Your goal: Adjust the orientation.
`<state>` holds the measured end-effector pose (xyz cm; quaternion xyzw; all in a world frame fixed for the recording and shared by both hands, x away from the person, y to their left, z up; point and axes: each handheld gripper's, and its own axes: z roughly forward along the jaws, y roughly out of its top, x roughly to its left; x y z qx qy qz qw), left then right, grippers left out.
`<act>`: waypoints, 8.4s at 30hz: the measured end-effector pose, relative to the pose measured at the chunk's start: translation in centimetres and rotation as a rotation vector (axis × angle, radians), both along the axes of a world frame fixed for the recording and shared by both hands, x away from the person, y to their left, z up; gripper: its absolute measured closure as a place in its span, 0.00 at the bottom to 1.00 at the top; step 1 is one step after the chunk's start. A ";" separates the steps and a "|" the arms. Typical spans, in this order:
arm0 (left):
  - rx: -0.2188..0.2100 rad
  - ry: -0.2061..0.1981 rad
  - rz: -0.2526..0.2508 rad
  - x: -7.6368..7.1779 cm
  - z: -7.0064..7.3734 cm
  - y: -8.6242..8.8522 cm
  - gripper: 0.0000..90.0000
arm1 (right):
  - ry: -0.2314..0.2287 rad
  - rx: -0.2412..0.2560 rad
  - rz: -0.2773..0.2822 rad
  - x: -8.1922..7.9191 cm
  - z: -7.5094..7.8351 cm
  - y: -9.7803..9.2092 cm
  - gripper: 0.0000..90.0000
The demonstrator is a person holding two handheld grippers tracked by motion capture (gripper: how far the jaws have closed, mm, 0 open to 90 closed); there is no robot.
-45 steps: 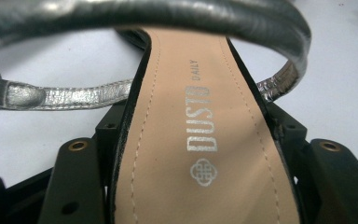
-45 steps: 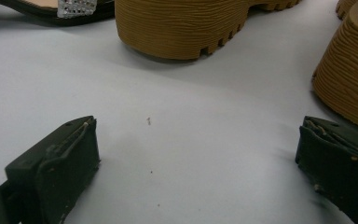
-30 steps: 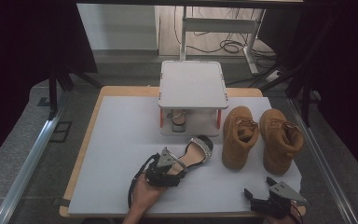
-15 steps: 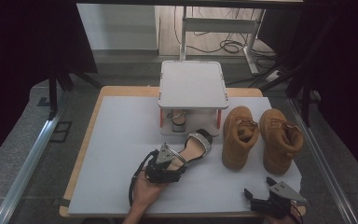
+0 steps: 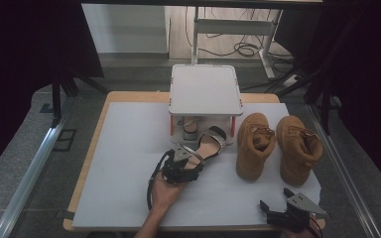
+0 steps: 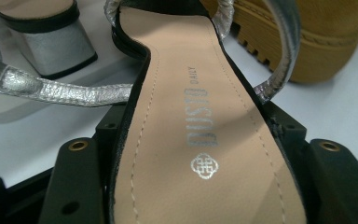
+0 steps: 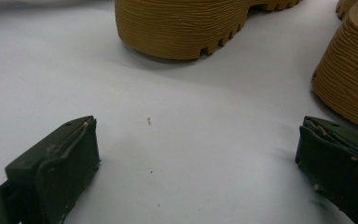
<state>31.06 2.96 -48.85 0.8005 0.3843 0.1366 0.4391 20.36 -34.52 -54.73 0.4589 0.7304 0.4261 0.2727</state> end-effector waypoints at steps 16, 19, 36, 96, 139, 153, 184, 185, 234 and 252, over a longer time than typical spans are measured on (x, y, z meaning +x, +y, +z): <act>-0.014 0.015 0.100 3.1 -0.4 -2.5 0.44 | 0.001 0.002 -0.001 0.0 0.0 0.0 0.00; -0.009 0.009 0.119 3.5 -0.5 -2.9 0.44 | 0.001 0.002 -0.001 0.0 0.0 0.0 0.00; 0.007 -0.004 0.234 6.1 -1.0 -6.0 0.44 | 0.001 0.003 0.001 0.0 0.0 0.0 0.00; 0.032 0.055 0.311 9.8 -2.5 -8.9 0.37 | -0.001 0.002 0.005 0.0 0.0 -0.1 0.00; 0.047 0.015 0.102 5.2 -1.2 -5.0 0.99 | 0.000 0.002 0.005 0.0 0.0 -0.1 0.00; 0.045 0.006 0.094 6.0 -1.3 -6.5 0.99 | 0.000 0.001 0.005 0.0 0.0 -0.1 0.00; 0.074 0.004 0.118 9.0 -1.3 -6.8 1.00 | -0.001 0.003 0.006 0.0 0.0 -0.1 0.00; 0.072 0.004 0.114 9.1 -1.3 -6.8 1.00 | -0.001 0.003 0.006 0.0 0.0 -0.1 0.00; 0.065 0.029 0.086 7.7 -0.6 -4.0 0.47 | 0.000 0.002 0.005 0.0 0.0 -0.1 0.00; 0.055 0.063 0.015 4.7 0.3 -1.9 0.20 | 0.000 0.001 0.005 0.0 0.0 -0.1 0.00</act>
